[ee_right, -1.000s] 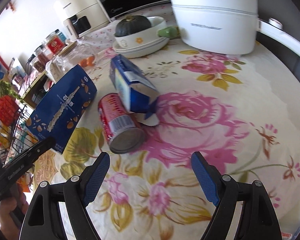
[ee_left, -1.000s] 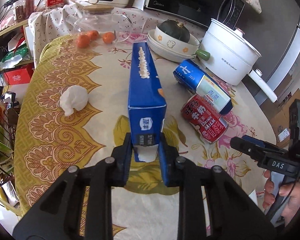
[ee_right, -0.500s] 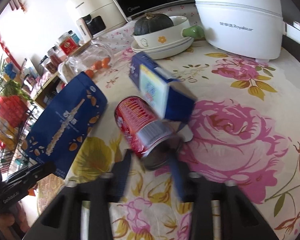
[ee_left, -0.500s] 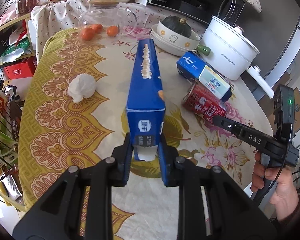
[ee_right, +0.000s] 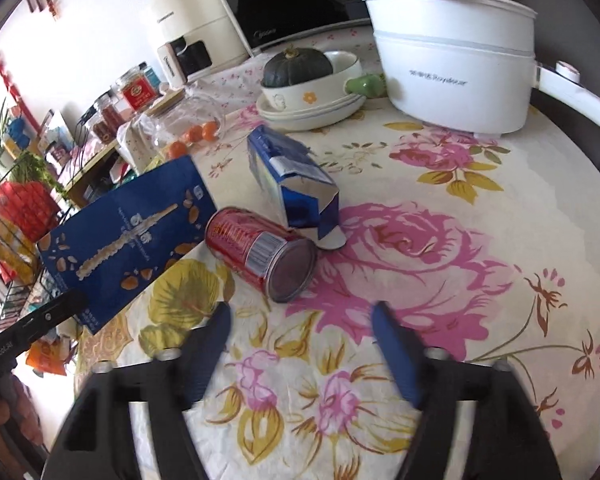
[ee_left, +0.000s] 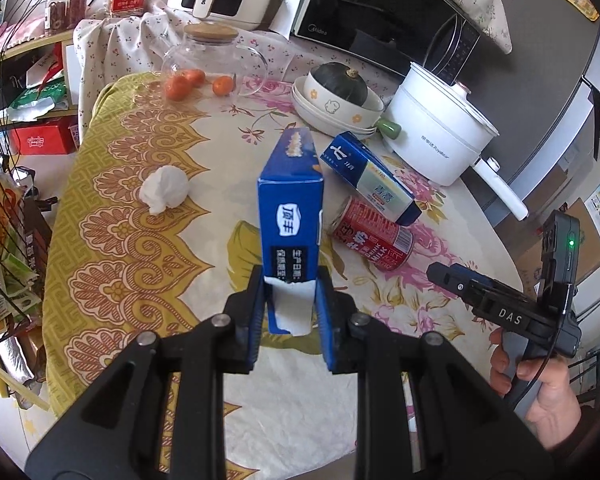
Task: Collect trash
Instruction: 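Grasp the red milk can with the right tool while the left tool holds the blue box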
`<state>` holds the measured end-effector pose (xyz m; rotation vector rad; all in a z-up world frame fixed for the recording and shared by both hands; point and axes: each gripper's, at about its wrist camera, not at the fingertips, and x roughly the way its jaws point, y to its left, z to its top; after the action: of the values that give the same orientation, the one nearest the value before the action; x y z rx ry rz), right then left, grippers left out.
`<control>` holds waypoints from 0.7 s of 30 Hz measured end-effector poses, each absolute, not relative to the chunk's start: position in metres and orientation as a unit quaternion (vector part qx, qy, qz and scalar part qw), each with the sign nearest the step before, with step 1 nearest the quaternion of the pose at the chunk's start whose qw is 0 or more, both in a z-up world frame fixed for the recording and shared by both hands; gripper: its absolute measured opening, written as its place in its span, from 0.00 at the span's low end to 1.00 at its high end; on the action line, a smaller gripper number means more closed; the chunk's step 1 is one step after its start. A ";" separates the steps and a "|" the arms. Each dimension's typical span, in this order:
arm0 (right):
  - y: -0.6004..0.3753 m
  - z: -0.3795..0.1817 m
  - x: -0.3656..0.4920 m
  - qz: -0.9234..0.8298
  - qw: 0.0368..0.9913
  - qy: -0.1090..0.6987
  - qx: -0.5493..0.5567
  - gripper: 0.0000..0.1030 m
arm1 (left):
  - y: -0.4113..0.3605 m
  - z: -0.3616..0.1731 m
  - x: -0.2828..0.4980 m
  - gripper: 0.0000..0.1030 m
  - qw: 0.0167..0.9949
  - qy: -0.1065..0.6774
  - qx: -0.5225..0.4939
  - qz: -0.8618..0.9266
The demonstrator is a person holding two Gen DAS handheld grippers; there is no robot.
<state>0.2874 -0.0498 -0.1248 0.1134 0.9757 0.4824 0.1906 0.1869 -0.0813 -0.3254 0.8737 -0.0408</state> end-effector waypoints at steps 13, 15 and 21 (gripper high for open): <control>-0.018 -0.162 0.332 0.243 0.849 0.464 0.065 0.82 | 0.207 -0.102 0.197 0.25 0.885 0.444 -0.138 -0.008; -0.019 -0.163 0.335 0.257 0.846 0.459 0.085 0.82 | 0.209 -0.103 0.199 0.25 0.884 0.446 -0.137 -0.008; -0.006 -0.164 0.331 0.295 0.833 0.463 0.067 0.16 | 0.209 -0.103 0.201 0.25 0.884 0.445 -0.145 -0.007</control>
<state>0.3310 -0.0056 -0.1636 0.1418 0.9819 0.6258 0.2009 0.2087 -0.1031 -0.3022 0.9263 -0.0138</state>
